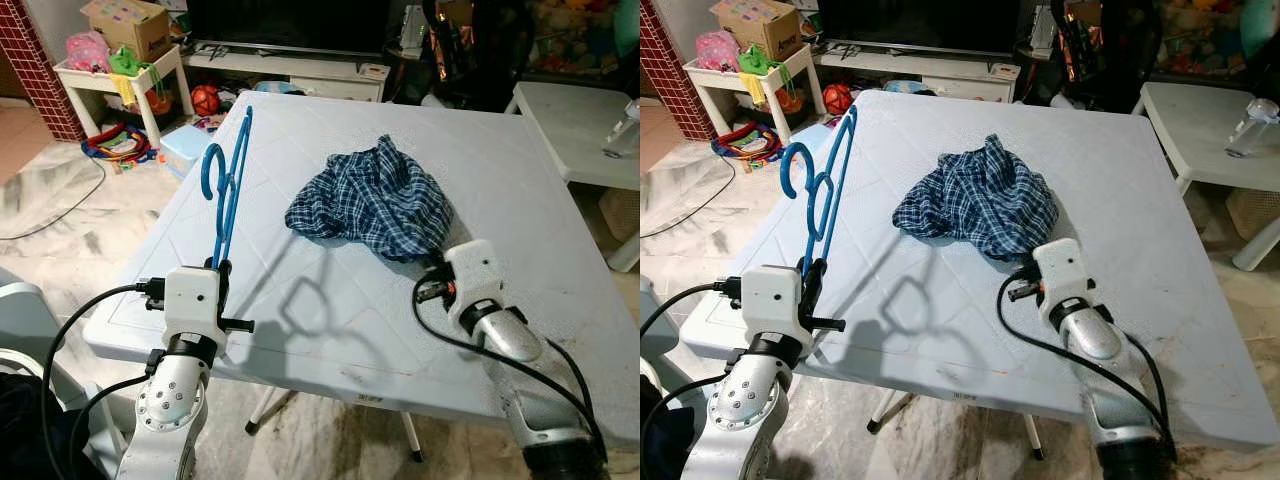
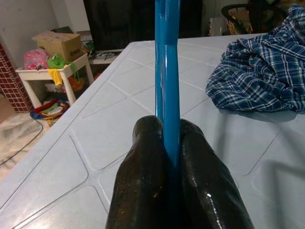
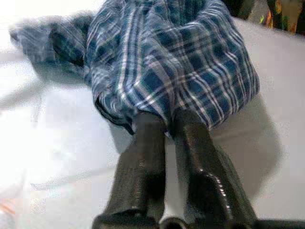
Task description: Hang hanger
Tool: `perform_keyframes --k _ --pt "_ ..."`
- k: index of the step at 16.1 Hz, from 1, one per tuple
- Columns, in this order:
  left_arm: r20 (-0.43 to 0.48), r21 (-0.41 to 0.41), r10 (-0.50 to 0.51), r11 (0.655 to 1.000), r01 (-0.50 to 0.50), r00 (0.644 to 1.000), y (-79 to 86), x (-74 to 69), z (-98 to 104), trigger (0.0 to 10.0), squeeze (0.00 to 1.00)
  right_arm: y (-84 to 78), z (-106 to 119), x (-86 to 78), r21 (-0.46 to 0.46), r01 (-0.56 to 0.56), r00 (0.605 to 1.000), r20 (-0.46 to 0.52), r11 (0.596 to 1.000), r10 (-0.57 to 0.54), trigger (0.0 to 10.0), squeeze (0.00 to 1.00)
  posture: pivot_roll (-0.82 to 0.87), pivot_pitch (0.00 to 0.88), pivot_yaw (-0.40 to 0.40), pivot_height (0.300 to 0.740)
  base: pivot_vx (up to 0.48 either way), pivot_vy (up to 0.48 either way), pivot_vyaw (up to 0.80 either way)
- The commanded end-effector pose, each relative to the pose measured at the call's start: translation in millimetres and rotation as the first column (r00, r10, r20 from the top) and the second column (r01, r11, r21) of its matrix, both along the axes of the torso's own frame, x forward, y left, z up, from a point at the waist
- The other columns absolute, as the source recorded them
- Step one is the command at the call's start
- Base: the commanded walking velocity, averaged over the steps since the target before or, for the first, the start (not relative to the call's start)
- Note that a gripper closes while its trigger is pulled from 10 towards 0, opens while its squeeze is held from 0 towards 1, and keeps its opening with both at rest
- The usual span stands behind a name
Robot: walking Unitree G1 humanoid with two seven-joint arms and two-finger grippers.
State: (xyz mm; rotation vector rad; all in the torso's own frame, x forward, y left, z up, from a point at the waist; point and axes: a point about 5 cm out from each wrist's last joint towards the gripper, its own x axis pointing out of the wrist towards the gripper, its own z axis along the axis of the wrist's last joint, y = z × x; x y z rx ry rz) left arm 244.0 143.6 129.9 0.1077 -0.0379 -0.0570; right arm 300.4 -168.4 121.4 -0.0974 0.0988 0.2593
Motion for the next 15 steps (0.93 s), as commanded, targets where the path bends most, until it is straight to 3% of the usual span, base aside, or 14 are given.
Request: perform_keyframes --k 1,2,3,6,7,9,13,14,15 --pt "-0.071 -0.001 -0.001 1.000 0.001 0.997 -0.3 -1.5 -15 10.0 0.00 -6.4 11 -0.3 0.117 0.064 0.997 0.030 0.991 -0.068 10.0 1.00 0.04 0.067 -0.029 0.740 0.000 0.000 0.00" --pt "-0.069 -0.001 0.000 1.000 0.000 0.998 0.0 -1.0 -14 10.0 0.00 -4.9 17 -2.5 0.198 0.077 0.993 0.075 0.977 -0.093 10.0 1.00 0.04 0.066 -0.028 0.740 0.000 0.000 0.00" --pt "-0.069 -0.001 0.002 1.000 -0.002 0.998 0.2 -0.7 -14 10.0 0.00 0.5 17 -5.4 0.215 0.057 0.994 0.078 0.975 -0.075 10.0 1.00 0.04 0.066 -0.026 0.740 0.000 0.000 0.00" --pt "-0.067 0.001 -0.001 1.000 0.001 0.998 0.2 -0.1 -14 10.0 0.00 5.5 10 -13.5 0.199 0.037 0.997 0.062 0.979 -0.050 10.0 1.00 0.04 0.064 -0.025 0.740 0.000 0.000 0.00" --pt "-0.067 0.001 -0.002 1.000 0.002 0.998 0.3 -0.3 -14 10.0 0.00 3.9 10 -15.7 0.196 0.028 0.998 0.053 0.980 -0.039 10.0 1.00 0.04 0.065 -0.026 0.740 0.000 0.000 0.00" --pt "-0.074 0.001 -0.003 1.000 0.003 0.997 1.6 -2.3 -16 10.0 0.00 -8.8 5 -24.6 0.090 -0.037 0.999 0.042 0.995 0.033 10.0 1.00 0.04 0.064 -0.026 0.740 0.000 0.000 0.00" --pt "-0.077 0.001 -0.012 1.000 0.012 0.997 2.1 -4.0 -17 10.0 0.00 -25.2 13 -30.3 0.131 -0.024 0.998 0.067 0.991 0.015 10.0 1.00 0.03 0.059 -0.023 0.740 0.000 0.000 0.00" --pt "-0.076 0.000 -0.015 1.000 0.015 0.997 1.4 -3.2 -17 10.0 0.00 -20.1 18 -31.7 0.115 -0.011 0.995 0.104 0.993 -0.001 10.0 0.00 0.03 0.060 -0.019 0.740 0.000 0.000 0.00" --pt "-0.076 -0.001 -0.018 1.000 0.018 0.997 0.5 -2.8 -16 10.0 0.00 -14.0 18 -31.8 0.148 -0.017 0.995 0.101 0.989 0.002 10.0 0.00 0.03 0.061 -0.018 0.740 0.000 0.000 0.00"
